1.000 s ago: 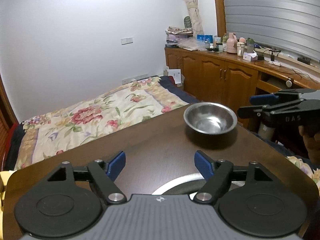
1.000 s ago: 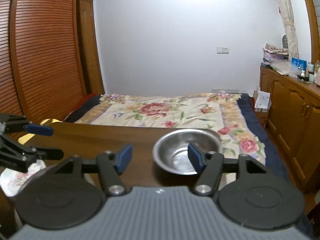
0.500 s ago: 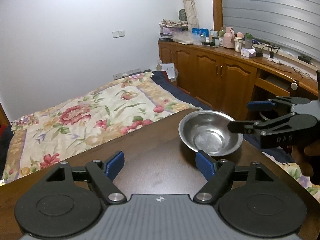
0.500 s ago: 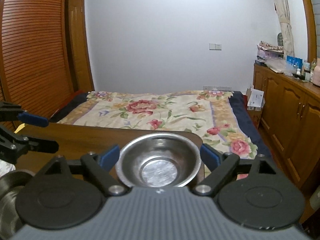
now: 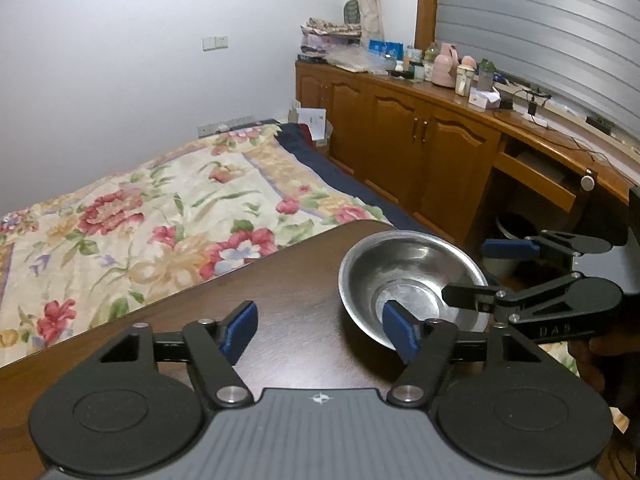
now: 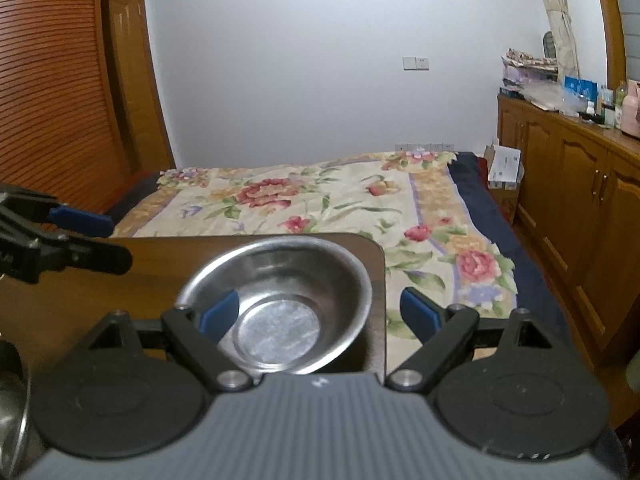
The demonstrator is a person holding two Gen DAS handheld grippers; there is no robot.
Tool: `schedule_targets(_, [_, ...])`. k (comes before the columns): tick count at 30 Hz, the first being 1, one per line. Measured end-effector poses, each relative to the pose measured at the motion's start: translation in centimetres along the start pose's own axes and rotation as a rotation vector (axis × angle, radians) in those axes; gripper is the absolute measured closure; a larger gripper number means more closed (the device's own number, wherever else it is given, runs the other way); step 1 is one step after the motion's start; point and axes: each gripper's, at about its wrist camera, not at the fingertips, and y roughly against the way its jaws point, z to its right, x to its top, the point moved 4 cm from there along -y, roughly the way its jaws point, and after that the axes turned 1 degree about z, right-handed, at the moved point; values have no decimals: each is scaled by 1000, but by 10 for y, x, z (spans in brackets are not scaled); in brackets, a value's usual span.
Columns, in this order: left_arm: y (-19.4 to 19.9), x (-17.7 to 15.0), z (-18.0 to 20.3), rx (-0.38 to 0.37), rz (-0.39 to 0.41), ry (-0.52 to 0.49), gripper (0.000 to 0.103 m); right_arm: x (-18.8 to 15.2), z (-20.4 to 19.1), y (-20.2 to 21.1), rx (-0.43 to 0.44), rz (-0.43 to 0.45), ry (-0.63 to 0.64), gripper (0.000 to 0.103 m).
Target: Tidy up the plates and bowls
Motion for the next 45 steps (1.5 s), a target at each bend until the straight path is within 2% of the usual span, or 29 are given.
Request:
schedule_targets(5, [-20,3,6,-32,-38,-1,47,-3,5,-5,7,-23,-24,18])
schedule_targets(9, [-32,4,9,-47,-66,-4,55,-5,9,-8,22,-42,-55,27])
schedule_targets(17, [-48,6,6,-73,-109,22,61,-8,15,-14,50,-69,-107,40])
schedule_targets(21, [-54,3,8,-83,-132,33,68,-8,14,-14,58,-74,-109,47])
schedule_targets(25, [-61,0,8,-87,-156,39,69,-8,13,-15,65,-79,-110,54])
schedule_targets(32, [-69,-3,8,-82,-185,36,69,-9,11,-16,64,-91,-98,55])
schedule_targets(35, [-70,-4,9,-88,-193,37,78,-10,9,-16,70,-98,-101,57])
schedule_targets(36, [-70,-4,9,-92,-193,40,83,-10,9,-16,73,-100,-103,59])
schedule_targets(38, [-68,-4,10,-94,-190,38,85,-9,9,-17,81,-104,-112,65])
schedule_targets(40, [-66,-2,11,-92,-182,30,86,-9,8,-18,89,-112,-120,78])
schedule_targets(45, [-58,0,10,-87,-157,22,89,-8,8,-21,74,-118,-124,83])
